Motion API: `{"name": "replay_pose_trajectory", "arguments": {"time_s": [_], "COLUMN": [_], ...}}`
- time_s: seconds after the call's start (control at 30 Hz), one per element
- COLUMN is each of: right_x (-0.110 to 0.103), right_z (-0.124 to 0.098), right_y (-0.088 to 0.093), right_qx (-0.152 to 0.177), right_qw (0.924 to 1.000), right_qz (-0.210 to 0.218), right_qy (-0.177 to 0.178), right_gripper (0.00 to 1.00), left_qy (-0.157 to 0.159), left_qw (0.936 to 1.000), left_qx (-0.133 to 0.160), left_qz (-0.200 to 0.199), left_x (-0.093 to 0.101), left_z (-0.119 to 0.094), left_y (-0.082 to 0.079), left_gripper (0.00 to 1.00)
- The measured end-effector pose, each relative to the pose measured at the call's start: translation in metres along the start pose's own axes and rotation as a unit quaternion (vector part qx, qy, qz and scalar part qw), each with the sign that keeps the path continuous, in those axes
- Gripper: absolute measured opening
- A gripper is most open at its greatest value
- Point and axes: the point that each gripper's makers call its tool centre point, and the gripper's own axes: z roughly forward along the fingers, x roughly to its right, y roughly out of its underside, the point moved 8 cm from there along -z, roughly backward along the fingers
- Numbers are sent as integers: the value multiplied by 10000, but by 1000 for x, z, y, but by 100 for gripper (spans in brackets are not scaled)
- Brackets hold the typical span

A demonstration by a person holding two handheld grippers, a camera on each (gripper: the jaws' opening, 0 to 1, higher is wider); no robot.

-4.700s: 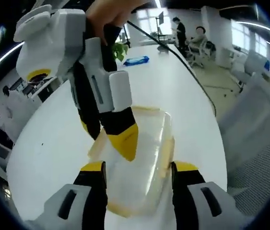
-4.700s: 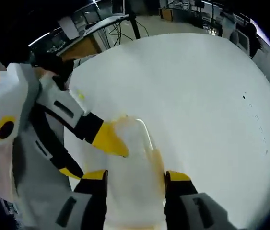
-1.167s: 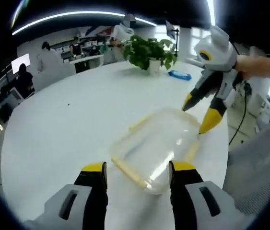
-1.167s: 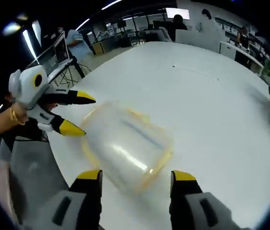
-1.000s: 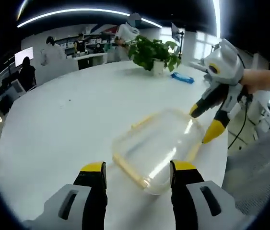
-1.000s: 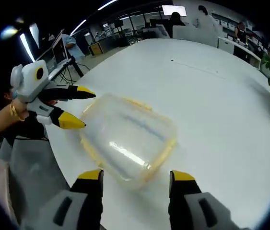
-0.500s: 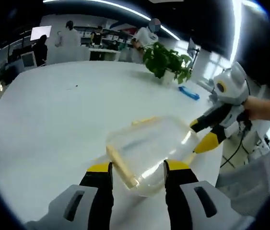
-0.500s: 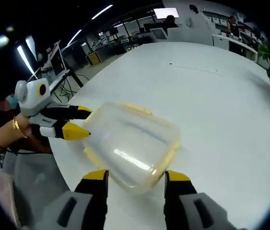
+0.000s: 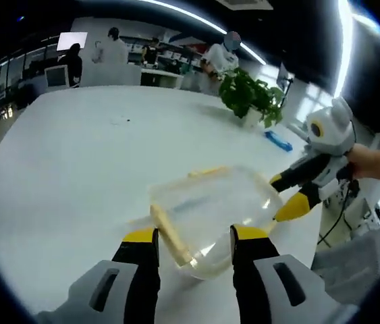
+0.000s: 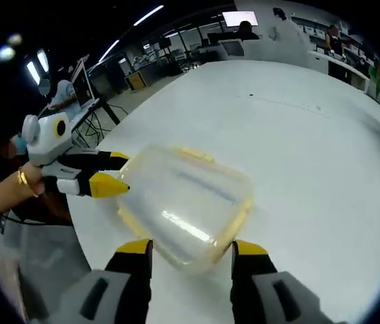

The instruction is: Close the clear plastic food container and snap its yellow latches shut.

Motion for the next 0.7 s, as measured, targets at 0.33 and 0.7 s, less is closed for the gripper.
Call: {"name": "replay_pose_trajectory", "arguments": {"time_s": [0.33,0.7], "right_x": [10,26], "right_z": [15,29], "right_y": [-25,-55], "right_qx": [39,59], "right_qw": [10000,9999], "right_qz": [-31,-122], "right_qy": [-8,16], "right_gripper": [44,44], "left_qy": [-72,-179], "left_qw": [9999,9993], "left_qx": [72,214], "left_qz": [-84,-262], "left_x": [-22,-46], "left_z": [10,26], "left_y": [-16,-34], "left_gripper": [40,40]}}
